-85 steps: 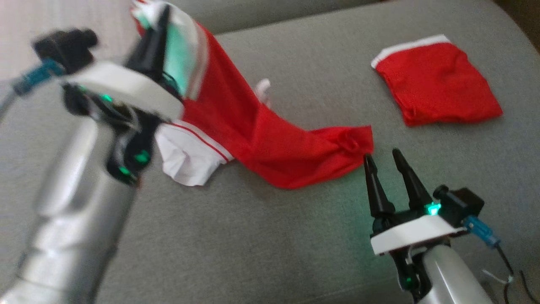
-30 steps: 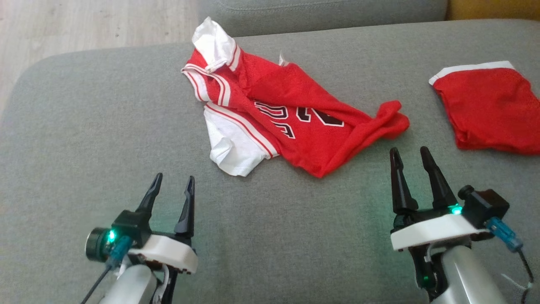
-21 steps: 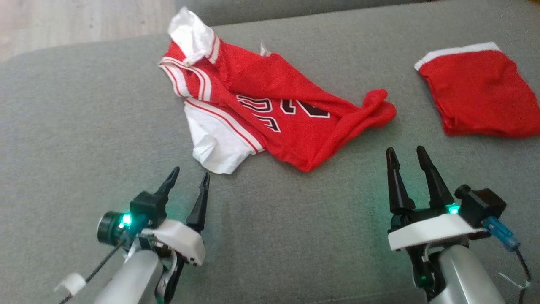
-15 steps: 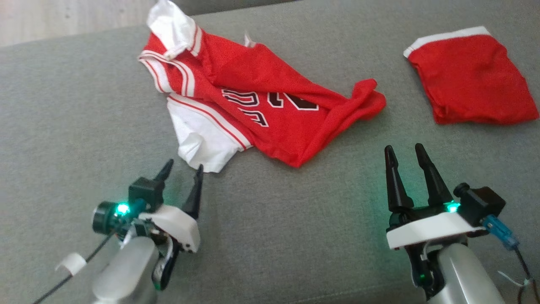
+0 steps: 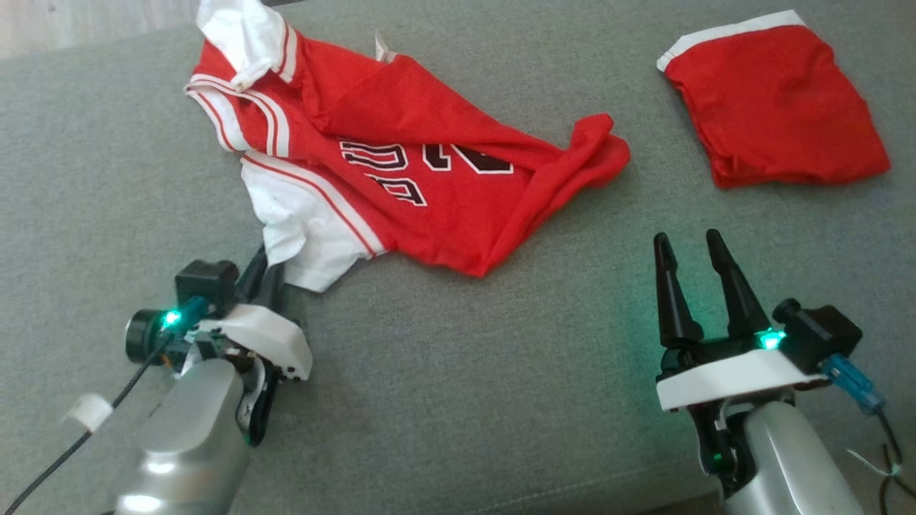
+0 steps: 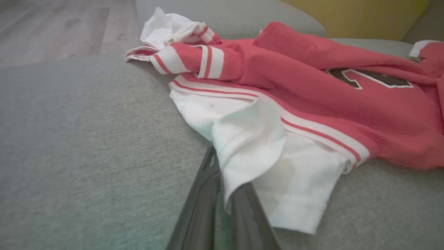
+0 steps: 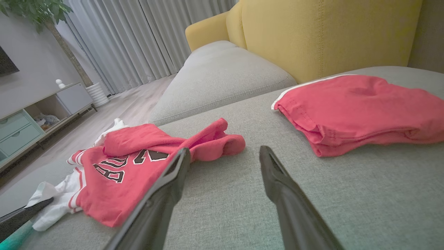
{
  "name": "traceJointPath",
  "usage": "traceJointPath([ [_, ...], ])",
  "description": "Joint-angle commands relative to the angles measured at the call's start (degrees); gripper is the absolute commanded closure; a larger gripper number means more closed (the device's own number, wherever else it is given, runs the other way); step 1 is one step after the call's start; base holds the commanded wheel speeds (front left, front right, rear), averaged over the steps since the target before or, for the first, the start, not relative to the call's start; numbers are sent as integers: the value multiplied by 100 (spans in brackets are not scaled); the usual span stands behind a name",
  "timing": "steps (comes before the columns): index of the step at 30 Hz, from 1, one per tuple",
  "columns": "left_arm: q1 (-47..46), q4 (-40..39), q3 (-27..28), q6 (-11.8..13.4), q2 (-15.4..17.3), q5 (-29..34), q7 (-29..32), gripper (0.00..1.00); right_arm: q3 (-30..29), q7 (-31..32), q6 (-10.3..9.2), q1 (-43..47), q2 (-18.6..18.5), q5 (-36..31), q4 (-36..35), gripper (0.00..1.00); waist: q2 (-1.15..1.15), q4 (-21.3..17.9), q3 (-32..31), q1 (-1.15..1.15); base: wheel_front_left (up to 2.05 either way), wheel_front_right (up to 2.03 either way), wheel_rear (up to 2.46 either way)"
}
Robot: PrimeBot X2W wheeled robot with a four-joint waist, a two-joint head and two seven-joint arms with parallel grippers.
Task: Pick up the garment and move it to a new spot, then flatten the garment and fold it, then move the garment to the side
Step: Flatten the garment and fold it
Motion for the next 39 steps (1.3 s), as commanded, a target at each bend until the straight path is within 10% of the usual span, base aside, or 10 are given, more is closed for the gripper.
traceJointPath([
  [1, -212, -77, 238, 10, 119, -34, -119, 100, 97, -62, -5, -139, -18, -11, -162, 0, 0, 48, -48, -1, 0, 0, 0],
  [15, 939, -1976, 2154, 487, 328, 147, -302, 100, -68, -62, -5, 26, -18, -200, -26, 0, 0, 983, -629, -1, 0, 0, 0],
  [24, 1725, -2020, 2445, 268, 182, 424, -271, 100, -45, -62, -5, 107, -18, -189, 78, 0, 0, 1414, -853, -1, 0, 0, 0],
  [27, 1732, -1758, 2275, 233, 181, 552, -263, 0, -29, -62, -5, 124, -18, -178, 127, 0, 0, 1524, -905, -1, 0, 0, 0],
  [39, 1848, -2526, 1870, 304, -228, 1186, -302, 0, -53, -62, -5, 129, -18, -169, 133, 0, 0, 1774, -995, -1, 0, 0, 0],
])
